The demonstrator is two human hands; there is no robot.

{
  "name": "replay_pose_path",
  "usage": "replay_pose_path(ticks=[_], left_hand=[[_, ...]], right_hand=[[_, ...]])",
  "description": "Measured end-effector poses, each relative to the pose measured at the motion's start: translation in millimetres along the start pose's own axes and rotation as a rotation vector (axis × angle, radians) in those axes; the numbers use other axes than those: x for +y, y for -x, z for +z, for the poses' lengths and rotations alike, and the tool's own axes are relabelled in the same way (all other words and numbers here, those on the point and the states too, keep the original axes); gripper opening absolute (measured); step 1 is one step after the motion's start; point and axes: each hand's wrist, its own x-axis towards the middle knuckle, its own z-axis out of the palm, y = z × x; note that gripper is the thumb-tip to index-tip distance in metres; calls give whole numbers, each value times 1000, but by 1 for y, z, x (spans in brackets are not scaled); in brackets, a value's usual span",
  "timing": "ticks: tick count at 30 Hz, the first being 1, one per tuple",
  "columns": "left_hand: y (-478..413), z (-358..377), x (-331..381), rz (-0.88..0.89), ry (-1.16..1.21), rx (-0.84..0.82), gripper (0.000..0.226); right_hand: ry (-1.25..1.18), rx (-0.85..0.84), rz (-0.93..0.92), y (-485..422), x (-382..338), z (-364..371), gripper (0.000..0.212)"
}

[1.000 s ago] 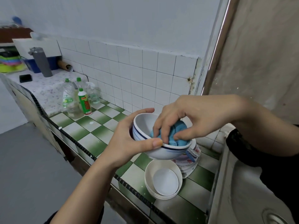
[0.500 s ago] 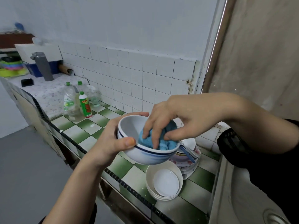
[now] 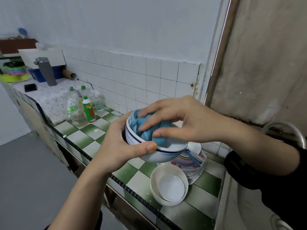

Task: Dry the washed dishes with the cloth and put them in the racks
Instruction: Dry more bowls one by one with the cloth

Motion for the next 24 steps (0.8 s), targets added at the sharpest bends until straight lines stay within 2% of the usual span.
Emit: replay_pose_path(ticks=[2,6,9,11,13,17,20,22,24], left_hand=[[0,-4,0,12,-36,51,94],[3,-8,-3,-14,-30,52,108],[8,0,-5,-35,-70,28,109],[10,3,-5,-43,-86,38,108],[12,1,-4,-48,-90,62,109],[17,0,0,-32,-224,44,109],[21,2,0,-44,-282,46,107],[24,2,0,-37,-275,77,102],[26,1,3,-20,-240,111,93]], right_hand=[[158,-95,-48,0,-2,4,25],[53,-288,176,-3,-10,-7,25],[-221,-389,274,-2,-10,-11,21],[-509,-317,376,0,-7,-9,20],[-681,-287,457,2,-1,-8,22],[-613,-489,310,3,-2,-5,36],[-487,-539,258,-1,-3,-11,30],[-378,-484,248,-2,-3,-18,24],[-318,-290,289,-4,-3,-14,24]])
